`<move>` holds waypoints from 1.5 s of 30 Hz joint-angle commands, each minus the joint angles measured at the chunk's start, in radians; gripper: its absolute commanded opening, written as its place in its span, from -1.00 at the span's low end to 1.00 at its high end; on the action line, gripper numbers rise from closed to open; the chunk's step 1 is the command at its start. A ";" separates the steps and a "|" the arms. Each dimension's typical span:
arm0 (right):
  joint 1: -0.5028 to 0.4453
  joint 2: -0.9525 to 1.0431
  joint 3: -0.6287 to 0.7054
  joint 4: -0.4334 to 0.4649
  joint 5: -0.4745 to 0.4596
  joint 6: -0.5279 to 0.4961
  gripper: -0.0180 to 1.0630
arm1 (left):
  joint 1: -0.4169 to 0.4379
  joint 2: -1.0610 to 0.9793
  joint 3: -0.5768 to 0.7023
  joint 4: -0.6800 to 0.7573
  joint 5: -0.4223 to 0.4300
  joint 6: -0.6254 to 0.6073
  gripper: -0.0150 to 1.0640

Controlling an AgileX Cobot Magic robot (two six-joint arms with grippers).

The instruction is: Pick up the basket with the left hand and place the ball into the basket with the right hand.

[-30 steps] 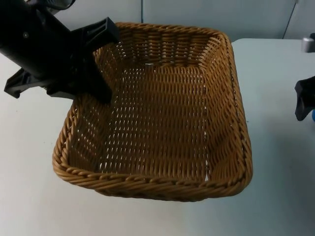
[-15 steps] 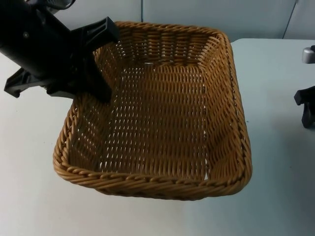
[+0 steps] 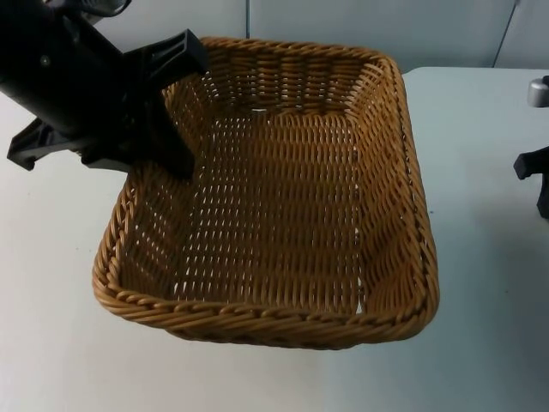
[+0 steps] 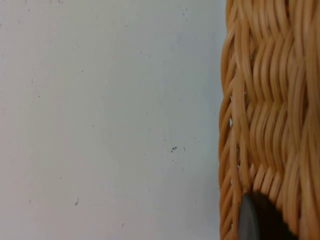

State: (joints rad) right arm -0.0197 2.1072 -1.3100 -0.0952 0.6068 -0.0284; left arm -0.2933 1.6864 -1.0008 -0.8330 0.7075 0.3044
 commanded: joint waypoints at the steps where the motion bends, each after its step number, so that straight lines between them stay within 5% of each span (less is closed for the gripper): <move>1: -0.004 -0.056 -0.010 0.011 0.012 0.003 -0.97 | -0.005 -0.009 0.000 -0.023 -0.001 -0.008 -0.97; 11: 0.077 -0.429 -0.010 0.020 0.069 -0.042 -0.97 | -0.005 -0.009 0.000 -0.023 -0.001 -0.008 -0.97; 20: 0.283 -0.674 -0.010 0.041 0.093 -0.042 -0.97 | -0.005 -0.009 0.000 -0.023 -0.010 -0.021 -0.97; 31: 0.562 -0.645 -0.010 0.070 0.055 -0.042 -0.97 | -0.005 0.009 0.000 -0.032 -0.034 -0.050 -0.97; 45: 0.707 -0.412 -0.010 0.095 -0.023 -0.042 -0.97 | -0.005 0.025 0.000 -0.048 -0.058 -0.050 -0.97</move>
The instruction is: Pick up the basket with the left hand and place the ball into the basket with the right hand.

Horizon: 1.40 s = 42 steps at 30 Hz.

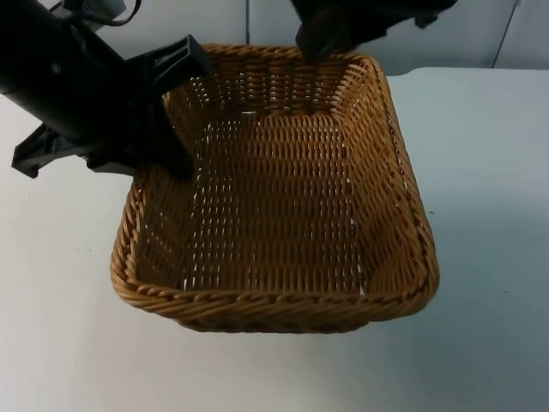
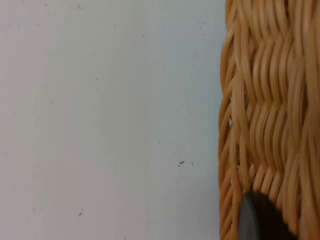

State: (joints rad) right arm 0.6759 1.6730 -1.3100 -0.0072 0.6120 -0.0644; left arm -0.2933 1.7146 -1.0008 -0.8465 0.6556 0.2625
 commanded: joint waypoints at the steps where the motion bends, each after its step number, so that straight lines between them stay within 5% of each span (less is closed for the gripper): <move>1: 0.013 0.030 -0.010 0.007 -0.031 -0.006 -0.97 | -0.005 -0.004 0.000 -0.035 -0.006 -0.008 -0.97; 31: 0.044 0.226 -0.008 0.038 -0.131 -0.006 -0.97 | -0.005 -0.004 0.000 -0.041 -0.010 -0.008 -0.97; 42: 0.044 0.226 -0.008 0.038 -0.124 -0.005 -0.19 | -0.005 -0.004 0.000 -0.041 -0.006 -0.008 -0.97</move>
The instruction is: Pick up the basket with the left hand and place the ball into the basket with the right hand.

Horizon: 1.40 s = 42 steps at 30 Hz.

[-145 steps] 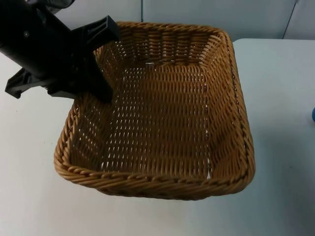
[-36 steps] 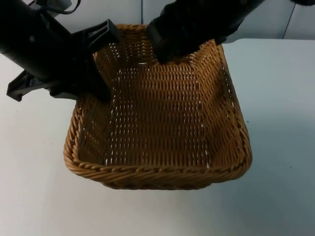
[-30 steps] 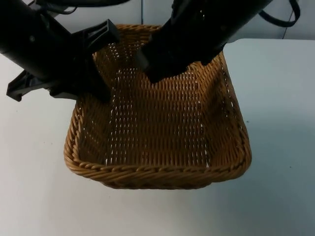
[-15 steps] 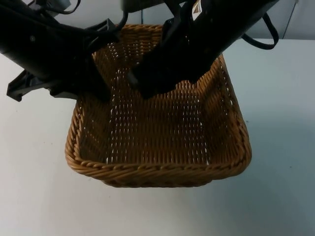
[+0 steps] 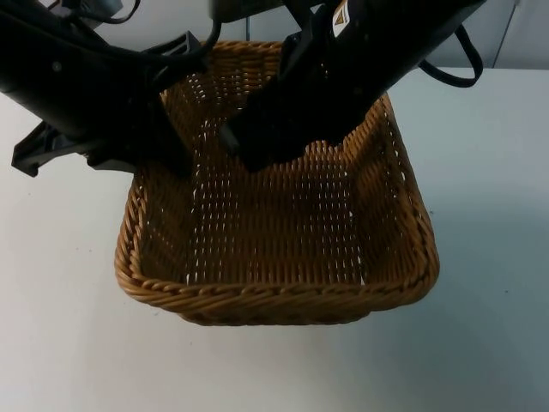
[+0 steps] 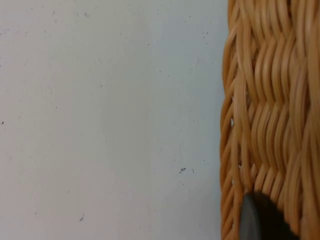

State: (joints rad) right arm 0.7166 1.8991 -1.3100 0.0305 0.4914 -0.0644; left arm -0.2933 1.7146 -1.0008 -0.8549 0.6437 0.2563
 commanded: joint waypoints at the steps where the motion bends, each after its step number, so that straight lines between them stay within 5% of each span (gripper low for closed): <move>1: 0.004 0.000 -0.008 0.001 -0.003 -0.005 -0.15 | -0.005 -0.004 0.000 -0.032 0.006 -0.002 -0.97; 14: 0.004 0.000 -0.008 -0.001 0.007 -0.006 -0.14 | -0.005 -0.004 0.000 -0.030 0.008 -0.002 -0.97; 22: 0.004 0.000 -0.008 -0.006 0.016 -0.006 0.60 | -0.005 -0.004 0.000 -0.030 0.011 -0.002 -0.97; 42: 0.004 -0.220 -0.008 -0.132 0.161 0.030 0.61 | -0.005 -0.004 0.000 -0.029 0.016 -0.002 -0.97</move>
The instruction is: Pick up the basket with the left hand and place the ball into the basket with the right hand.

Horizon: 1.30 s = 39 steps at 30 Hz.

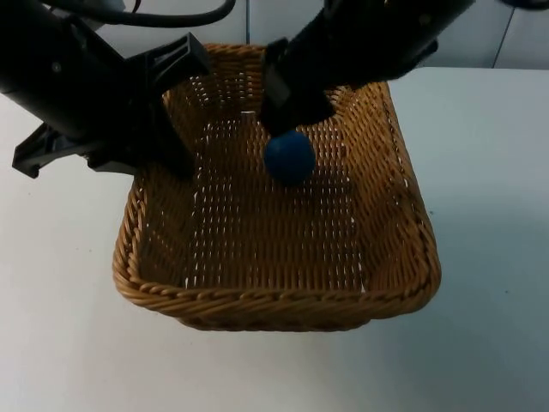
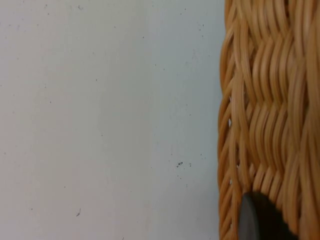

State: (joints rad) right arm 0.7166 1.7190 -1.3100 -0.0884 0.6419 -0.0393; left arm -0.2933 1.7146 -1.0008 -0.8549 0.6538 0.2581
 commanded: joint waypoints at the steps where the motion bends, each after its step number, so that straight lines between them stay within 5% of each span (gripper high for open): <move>1: 0.004 -0.072 -0.008 -0.013 0.012 0.005 0.61 | -0.005 -0.004 0.000 -0.029 0.005 -0.003 -0.97; 13: 0.004 -0.296 -0.006 -0.005 0.064 0.012 0.61 | -0.005 -0.004 0.000 -0.051 -0.030 -0.001 -0.97; 20: 0.004 -0.408 0.134 0.015 -0.004 0.014 0.61 | -0.021 0.026 0.000 -0.056 -0.055 0.003 -0.97; 39: 0.004 -0.690 0.321 0.016 0.030 0.062 0.61 | -0.111 0.290 -0.118 -0.217 -0.153 0.112 -0.97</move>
State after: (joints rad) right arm 0.7166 1.0411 -0.9935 -0.0761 0.6691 0.0181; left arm -0.3973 1.9904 -1.0992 -1.0389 0.5039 0.3620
